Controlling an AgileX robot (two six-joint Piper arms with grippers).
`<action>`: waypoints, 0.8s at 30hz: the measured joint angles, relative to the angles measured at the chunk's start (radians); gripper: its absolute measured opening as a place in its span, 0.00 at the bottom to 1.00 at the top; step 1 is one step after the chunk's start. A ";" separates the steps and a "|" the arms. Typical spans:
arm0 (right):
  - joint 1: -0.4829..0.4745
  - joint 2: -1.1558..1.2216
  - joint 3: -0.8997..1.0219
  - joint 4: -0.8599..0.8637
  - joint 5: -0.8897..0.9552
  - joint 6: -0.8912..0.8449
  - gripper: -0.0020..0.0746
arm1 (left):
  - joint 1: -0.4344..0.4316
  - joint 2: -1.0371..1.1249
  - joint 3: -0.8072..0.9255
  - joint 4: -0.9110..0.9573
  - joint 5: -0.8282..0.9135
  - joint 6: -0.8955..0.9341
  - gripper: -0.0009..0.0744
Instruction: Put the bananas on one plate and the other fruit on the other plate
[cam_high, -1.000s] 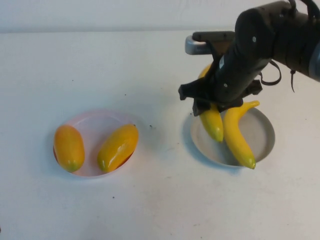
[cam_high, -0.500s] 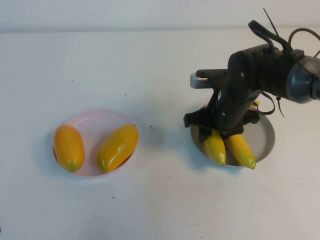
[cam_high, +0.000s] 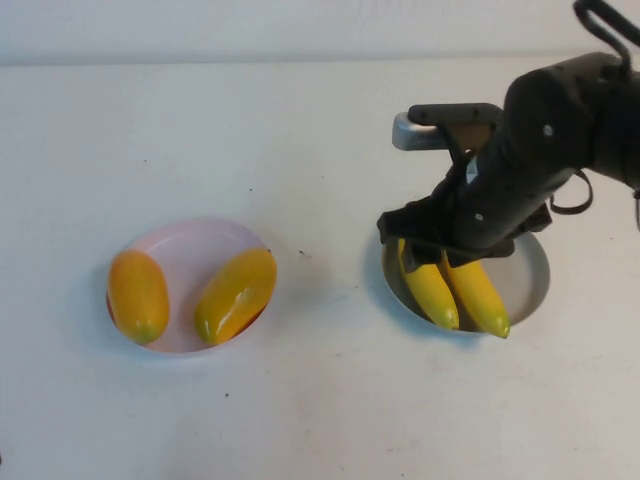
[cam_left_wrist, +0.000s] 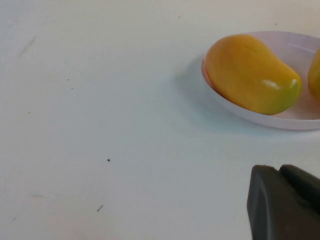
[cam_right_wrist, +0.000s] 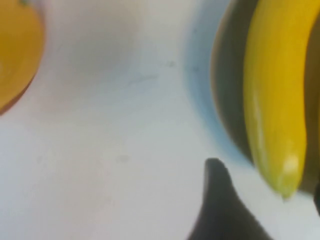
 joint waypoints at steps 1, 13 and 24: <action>0.009 -0.038 0.028 0.000 0.000 0.000 0.49 | 0.000 0.000 0.000 0.000 0.000 0.000 0.01; 0.020 -0.526 0.363 0.011 0.179 -0.112 0.03 | 0.000 0.000 0.000 0.000 0.000 0.000 0.01; 0.020 -0.863 0.553 0.031 0.301 -0.177 0.01 | 0.000 0.000 0.000 0.000 0.000 0.000 0.01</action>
